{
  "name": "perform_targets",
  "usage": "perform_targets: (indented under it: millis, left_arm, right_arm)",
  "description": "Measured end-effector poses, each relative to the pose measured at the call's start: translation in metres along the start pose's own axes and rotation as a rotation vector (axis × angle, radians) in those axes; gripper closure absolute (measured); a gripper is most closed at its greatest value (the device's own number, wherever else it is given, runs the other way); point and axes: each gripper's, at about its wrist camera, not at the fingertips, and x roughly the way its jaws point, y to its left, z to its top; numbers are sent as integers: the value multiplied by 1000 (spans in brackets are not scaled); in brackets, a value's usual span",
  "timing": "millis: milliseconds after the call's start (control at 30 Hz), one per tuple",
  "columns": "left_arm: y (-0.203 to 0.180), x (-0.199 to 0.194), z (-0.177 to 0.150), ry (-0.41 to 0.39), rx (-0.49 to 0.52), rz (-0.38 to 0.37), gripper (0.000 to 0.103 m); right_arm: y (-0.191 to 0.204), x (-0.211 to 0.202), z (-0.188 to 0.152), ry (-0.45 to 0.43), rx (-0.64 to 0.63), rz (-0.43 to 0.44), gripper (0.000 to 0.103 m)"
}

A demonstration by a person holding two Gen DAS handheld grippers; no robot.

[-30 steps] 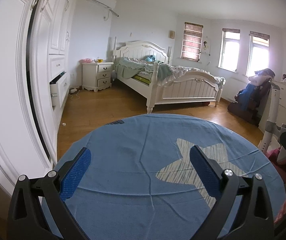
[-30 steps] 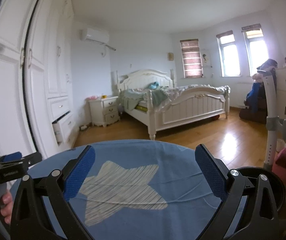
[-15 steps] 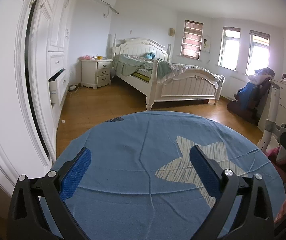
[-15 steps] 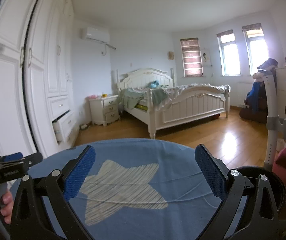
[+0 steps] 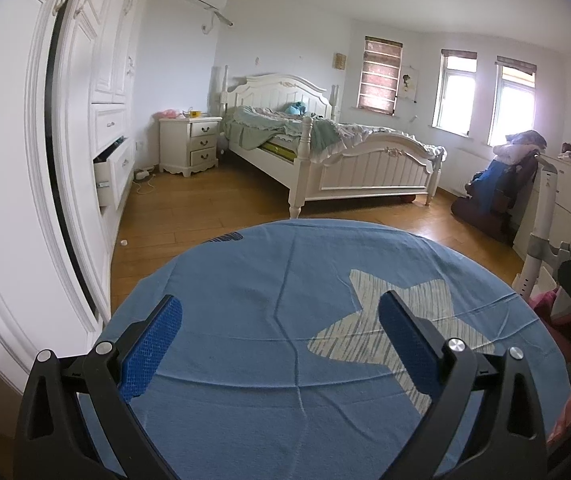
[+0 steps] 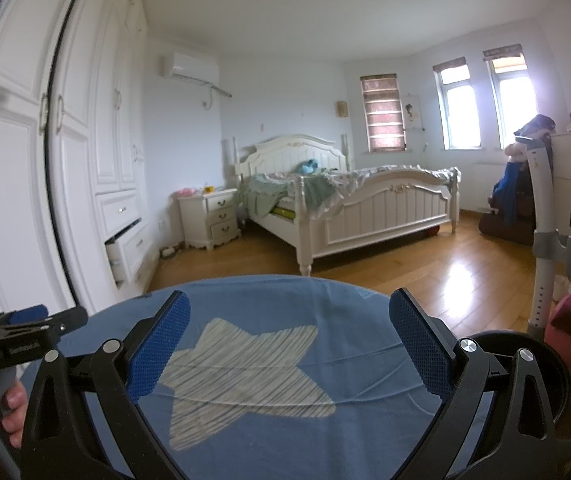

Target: Collect trash

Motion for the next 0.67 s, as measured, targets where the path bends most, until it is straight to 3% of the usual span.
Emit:
perform_targets:
  millis: [667]
  left_arm:
    - [2,4,-2,16,-1,-22,5]
  right_arm:
    - [1,0,2,2,-1,-1,5]
